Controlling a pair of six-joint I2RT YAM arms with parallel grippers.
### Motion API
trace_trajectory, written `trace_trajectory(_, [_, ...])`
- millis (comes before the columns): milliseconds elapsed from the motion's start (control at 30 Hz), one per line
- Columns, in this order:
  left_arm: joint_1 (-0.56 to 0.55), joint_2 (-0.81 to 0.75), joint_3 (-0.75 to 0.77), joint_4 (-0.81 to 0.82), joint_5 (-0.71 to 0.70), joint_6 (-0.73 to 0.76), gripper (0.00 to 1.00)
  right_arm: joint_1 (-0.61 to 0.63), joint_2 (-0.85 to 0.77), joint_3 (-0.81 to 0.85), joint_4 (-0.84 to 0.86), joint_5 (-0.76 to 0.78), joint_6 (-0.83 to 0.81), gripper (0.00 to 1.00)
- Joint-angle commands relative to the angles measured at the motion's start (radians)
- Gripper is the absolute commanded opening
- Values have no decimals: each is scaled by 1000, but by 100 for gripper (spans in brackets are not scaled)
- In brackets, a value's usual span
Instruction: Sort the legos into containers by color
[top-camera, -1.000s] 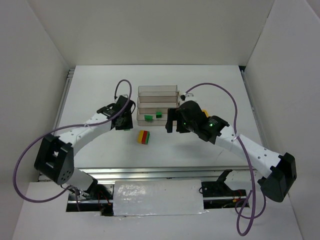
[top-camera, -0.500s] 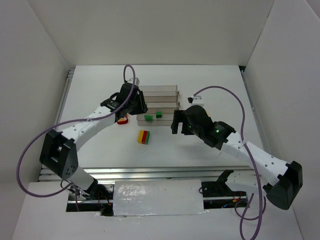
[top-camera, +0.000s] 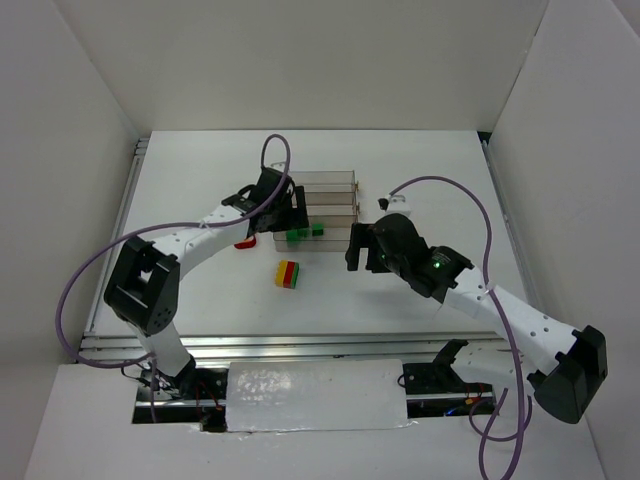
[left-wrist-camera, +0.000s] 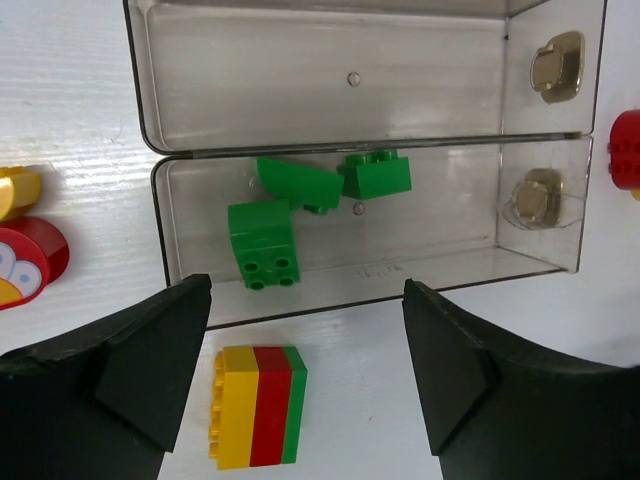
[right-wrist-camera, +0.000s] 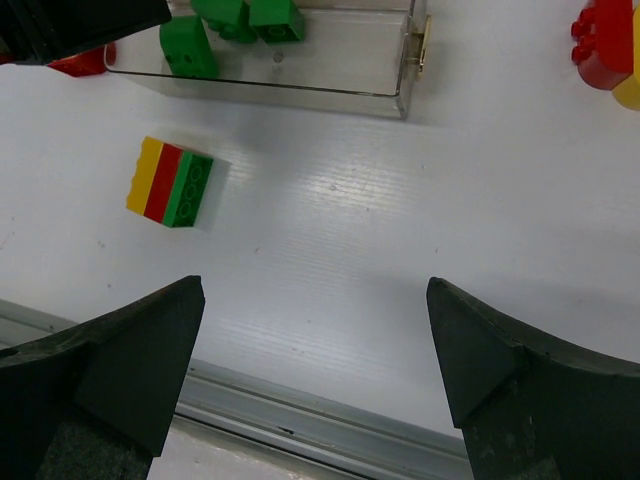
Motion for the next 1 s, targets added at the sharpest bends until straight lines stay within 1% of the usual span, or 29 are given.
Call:
trace_trajectory(0, [-5, 10, 48, 23, -40, -4, 91, -5, -9, -5, 49, -15, -13, 100])
trace_trajectory(100, [-9, -23, 25, 6, -46, -6, 95, -5, 0, -18, 67, -41, -13, 100])
trace_trajectory(133, [-20, -67, 14, -1, -55, -7, 96, -5, 5, -20, 73, -53, -10, 100])
trace_trajectory(167, [-27, -97, 2, -11, -98, -9, 99, -5, 18, -20, 73, -46, 0, 100])
trace_trajectory(233, [-57, -178, -31, -66, -141, -16, 100, -4, 32, -12, 56, -4, 52, 100])
trace_trajectory(300, [-77, -224, -67, -116, -156, -15, 99, -5, 29, -15, 38, 60, 104, 100])
trace_trajectory(367, [-118, -264, -84, -161, -170, -18, 100, -5, -4, -26, 58, 71, 127, 100])
trace_trajectory(400, [-135, -275, -97, -205, -199, -21, 100, -5, -17, -37, 66, 62, 129, 100])
trace_trajectory(467, [-196, -281, -121, -254, -231, -44, 99, -5, -43, -34, 78, 41, 129, 100])
trace_trajectory(633, [-239, -287, -212, -225, -202, -68, 99, -5, -69, -29, 63, 1, 122, 100])
trace_trajectory(733, [-251, -255, -245, -216, -221, -79, 98, -7, -87, -48, 66, -19, 116, 100])
trace_trajectory(967, [-252, -143, -258, -160, -225, -56, 97, -5, -104, -94, 81, -59, 101, 100])
